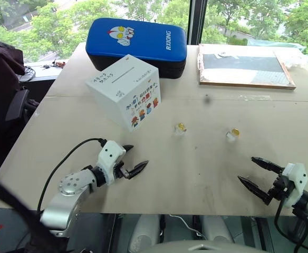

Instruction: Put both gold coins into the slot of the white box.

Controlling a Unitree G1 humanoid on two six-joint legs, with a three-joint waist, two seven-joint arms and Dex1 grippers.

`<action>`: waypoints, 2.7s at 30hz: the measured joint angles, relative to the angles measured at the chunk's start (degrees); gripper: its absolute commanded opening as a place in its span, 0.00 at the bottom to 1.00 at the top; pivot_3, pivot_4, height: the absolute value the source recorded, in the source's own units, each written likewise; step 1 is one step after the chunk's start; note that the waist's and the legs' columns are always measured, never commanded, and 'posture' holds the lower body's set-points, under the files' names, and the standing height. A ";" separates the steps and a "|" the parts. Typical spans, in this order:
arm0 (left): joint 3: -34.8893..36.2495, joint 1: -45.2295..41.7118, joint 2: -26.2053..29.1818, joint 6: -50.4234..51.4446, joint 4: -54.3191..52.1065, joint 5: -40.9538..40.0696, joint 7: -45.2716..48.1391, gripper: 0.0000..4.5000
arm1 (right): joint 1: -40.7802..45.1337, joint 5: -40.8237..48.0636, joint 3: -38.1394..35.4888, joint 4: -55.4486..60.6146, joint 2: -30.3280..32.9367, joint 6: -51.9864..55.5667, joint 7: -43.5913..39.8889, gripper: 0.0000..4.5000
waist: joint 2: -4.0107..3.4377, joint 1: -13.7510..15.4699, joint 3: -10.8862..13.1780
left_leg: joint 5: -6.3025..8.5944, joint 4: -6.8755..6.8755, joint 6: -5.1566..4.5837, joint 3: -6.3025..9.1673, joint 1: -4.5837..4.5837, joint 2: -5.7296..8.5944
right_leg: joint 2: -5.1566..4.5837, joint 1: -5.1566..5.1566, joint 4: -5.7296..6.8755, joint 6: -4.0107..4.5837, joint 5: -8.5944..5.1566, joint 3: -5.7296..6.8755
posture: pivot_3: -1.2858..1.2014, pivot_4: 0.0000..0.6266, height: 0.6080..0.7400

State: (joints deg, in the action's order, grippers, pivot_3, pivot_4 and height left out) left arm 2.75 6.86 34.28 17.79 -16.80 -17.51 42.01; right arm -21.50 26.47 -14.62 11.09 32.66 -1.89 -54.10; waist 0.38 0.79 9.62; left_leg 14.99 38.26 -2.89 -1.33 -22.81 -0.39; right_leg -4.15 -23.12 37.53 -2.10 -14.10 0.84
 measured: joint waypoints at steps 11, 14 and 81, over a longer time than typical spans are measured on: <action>0.07 -0.04 0.03 -0.63 0.33 -0.67 1.43 0.96 | 3.31 -0.30 0.11 0.01 -0.68 4.01 5.43 1.00 | 0.00 0.07 0.00 | 0.00 0.00 0.00 0.00 -0.03 0.00 | 0.00 0.00 -0.01 0.00 0.00 0.02 | 0.52 0.24 1.00; 0.17 0.03 0.03 -0.63 0.33 -0.68 1.43 0.96 | 3.65 -0.31 0.16 0.01 -0.96 4.39 6.04 1.00 | 0.00 0.05 0.00 | 0.00 0.00 0.00 0.00 -0.03 0.00 | 0.01 0.00 -0.01 0.00 0.00 0.02 | 0.52 0.24 1.00; 5.75 -21.66 -27.02 26.93 -8.98 -62.48 -27.12 0.88 | 33.51 57.26 10.12 18.16 -28.13 43.57 48.73 0.00 | 0.21 -0.81 0.08 | -0.02 0.14 -0.02 0.07 -0.12 0.15 | 0.58 -0.04 0.23 -0.26 0.15 -0.03 | 0.52 0.24 1.00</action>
State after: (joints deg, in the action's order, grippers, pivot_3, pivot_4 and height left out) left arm 8.50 -14.80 7.26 44.72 -25.78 -79.99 14.89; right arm 12.01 83.74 -4.51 29.25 4.53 41.68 -5.37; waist 0.59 -0.02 9.70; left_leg 14.97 38.40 -2.91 -1.26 -22.93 -0.24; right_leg -3.56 -23.16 37.77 -2.35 -13.95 0.81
